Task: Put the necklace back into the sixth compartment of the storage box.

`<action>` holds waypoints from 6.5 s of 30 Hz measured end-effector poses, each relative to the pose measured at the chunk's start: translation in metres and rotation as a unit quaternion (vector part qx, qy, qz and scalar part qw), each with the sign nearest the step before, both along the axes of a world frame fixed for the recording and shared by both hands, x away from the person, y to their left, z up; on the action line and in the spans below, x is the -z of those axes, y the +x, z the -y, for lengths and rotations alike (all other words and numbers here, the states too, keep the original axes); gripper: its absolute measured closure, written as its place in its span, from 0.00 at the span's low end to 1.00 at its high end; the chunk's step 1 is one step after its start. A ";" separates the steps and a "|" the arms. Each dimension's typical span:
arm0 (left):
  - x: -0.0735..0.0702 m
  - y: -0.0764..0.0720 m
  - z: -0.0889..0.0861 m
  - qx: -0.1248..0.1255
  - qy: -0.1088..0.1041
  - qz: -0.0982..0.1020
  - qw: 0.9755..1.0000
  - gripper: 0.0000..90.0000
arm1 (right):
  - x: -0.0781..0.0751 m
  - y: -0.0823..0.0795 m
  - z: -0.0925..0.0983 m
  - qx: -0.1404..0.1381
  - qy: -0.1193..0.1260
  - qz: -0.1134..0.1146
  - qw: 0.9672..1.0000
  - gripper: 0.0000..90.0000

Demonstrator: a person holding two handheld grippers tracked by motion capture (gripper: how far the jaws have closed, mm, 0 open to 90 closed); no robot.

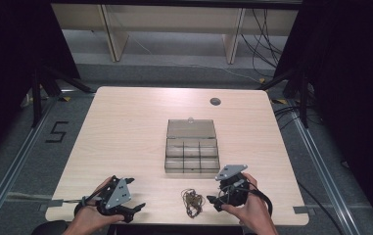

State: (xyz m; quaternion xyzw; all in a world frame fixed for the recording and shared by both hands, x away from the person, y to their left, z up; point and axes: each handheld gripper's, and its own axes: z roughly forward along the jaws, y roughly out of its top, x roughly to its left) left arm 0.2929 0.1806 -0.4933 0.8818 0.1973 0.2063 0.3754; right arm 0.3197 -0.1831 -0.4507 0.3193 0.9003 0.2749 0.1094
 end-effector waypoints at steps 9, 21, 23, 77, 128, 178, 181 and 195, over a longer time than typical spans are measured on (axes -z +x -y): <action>0.000 0.000 0.000 -0.001 0.004 0.002 1.000 0.17 | 0.003 0.000 -0.021 -0.035 -0.017 -0.021 0.999 0.21; 0.000 0.000 0.000 0.000 -0.001 0.000 1.000 0.17 | 0.020 0.002 -0.055 -0.076 -0.048 -0.058 0.994 0.18; 0.000 0.000 0.000 0.000 -0.002 0.000 1.000 0.17 | 0.021 0.002 -0.057 -0.077 -0.052 -0.059 0.994 0.19; 0.000 0.000 0.000 0.009 0.008 0.003 1.000 0.17 | 0.010 0.017 -0.074 -0.105 -0.121 -0.084 0.983 0.65; 0.002 0.002 0.001 0.006 0.005 -0.003 1.000 0.17 | -0.092 0.079 -0.048 -0.080 -0.107 -0.059 0.989 0.65; 0.003 0.002 0.001 0.007 0.005 -0.003 1.000 0.17 | -0.016 0.143 -0.035 -0.045 -0.133 -0.148 0.979 0.65; 0.003 0.002 0.002 0.006 -0.001 -0.005 1.000 0.17 | -0.013 0.142 -0.036 -0.034 -0.132 -0.154 0.979 0.65; 0.003 0.002 0.002 0.007 0.000 -0.006 1.000 0.17 | -0.021 0.141 -0.028 -0.026 -0.104 -0.135 0.985 0.51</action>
